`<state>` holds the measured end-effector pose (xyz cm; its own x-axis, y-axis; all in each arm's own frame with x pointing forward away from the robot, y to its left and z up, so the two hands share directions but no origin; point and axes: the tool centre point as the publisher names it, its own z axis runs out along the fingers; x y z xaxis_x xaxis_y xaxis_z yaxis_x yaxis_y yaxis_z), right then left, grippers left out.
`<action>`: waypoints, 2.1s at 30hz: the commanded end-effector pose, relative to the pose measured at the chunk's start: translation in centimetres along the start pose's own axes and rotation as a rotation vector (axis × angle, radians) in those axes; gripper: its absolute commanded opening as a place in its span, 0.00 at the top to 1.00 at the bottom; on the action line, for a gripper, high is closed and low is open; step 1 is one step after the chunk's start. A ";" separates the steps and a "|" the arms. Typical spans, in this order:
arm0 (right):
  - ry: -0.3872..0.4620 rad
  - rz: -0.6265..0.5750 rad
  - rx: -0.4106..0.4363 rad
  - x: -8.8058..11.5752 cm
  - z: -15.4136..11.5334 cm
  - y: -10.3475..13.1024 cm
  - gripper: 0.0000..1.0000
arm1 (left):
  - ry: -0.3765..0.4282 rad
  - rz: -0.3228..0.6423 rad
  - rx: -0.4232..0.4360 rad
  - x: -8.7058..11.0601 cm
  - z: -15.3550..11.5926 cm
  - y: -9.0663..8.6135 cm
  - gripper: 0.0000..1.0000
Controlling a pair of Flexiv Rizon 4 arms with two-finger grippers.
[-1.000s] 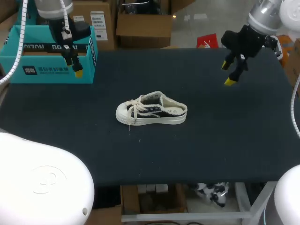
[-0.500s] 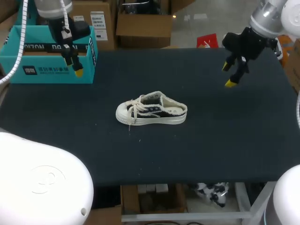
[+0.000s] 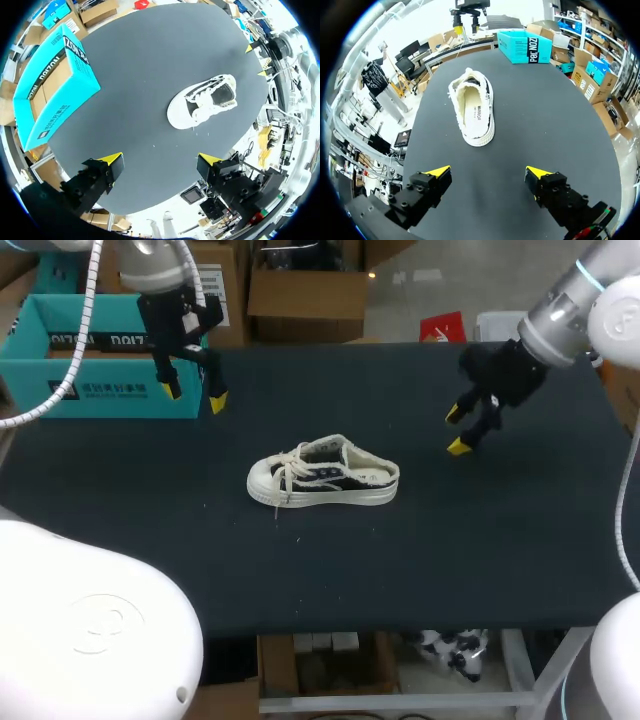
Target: Open the shoe tongue, take the insole out of the shoe, put the insole back into the shoe, and pack the shoe into the shoebox
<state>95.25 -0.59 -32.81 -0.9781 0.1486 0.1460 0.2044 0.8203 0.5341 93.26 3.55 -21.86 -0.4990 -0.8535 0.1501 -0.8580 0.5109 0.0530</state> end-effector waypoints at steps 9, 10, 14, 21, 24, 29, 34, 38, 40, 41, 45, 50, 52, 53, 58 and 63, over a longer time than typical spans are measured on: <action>-0.025 -0.025 -0.137 2.0 6.0 1.4 0.00 | -0.001 -0.211 0.011 3.7 2.1 -0.7 0.00; -0.014 -0.031 -0.140 1.8 6.5 1.4 0.00 | -0.027 -0.240 0.003 4.0 2.1 -0.9 0.00; 0.008 -0.047 -0.154 1.4 7.6 1.9 0.00 | -0.076 -0.243 -0.018 4.3 2.1 -1.1 0.00; 0.031 -0.062 -0.189 0.9 9.1 2.2 0.00 | -0.076 -0.243 -0.018 4.3 2.1 -1.1 0.00; 0.040 -0.056 -0.203 0.8 9.8 2.1 0.00 | -0.073 -0.306 -0.005 4.9 2.2 -1.7 0.00; 0.046 -0.046 -0.220 0.5 11.0 2.0 0.00 | -0.070 -0.354 0.009 6.1 2.9 -2.2 0.00; 0.050 -0.043 -0.255 0.3 11.8 2.0 0.00 | -0.080 -0.365 0.016 7.3 3.4 -2.8 0.00; 0.058 -0.045 -0.263 0.3 12.5 2.3 0.00 | -0.093 -0.362 0.022 8.3 3.7 -3.2 0.00; 0.056 -0.051 -0.268 0.5 12.7 2.4 0.00 | -0.091 -0.356 0.022 8.6 3.9 -3.4 0.00; 0.051 -0.061 -0.278 0.6 12.8 2.5 0.00 | -0.092 -0.355 0.021 8.8 4.0 -3.5 0.00; 0.046 -0.075 -0.301 1.0 13.2 2.7 0.00 | -0.096 -0.354 0.015 9.1 4.5 -3.9 0.00; 0.047 -0.090 -0.330 1.3 13.4 2.8 0.00 | -0.091 -0.344 0.006 9.6 4.9 -4.2 0.00; 0.047 -0.084 -0.330 1.4 13.3 2.6 0.00 | -0.096 -0.341 0.006 9.9 5.0 -4.3 0.00; 0.047 -0.085 -0.337 1.5 13.2 2.5 0.00 | -0.096 -0.338 0.005 9.9 5.0 -4.3 0.00; 0.043 -0.101 -0.357 2.1 13.4 2.8 0.00 | -0.097 -0.334 0.003 10.3 5.3 -4.5 0.00; 0.046 -0.124 -0.390 2.2 14.2 3.4 0.00 | -0.097 -0.334 0.000 10.6 5.5 -4.8 0.00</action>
<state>93.18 10.05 -41.87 -0.9949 0.0316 0.0955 0.0965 0.5671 0.8179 91.20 -8.18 -25.84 -0.2006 -0.9790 0.0359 -0.9760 0.2029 0.0791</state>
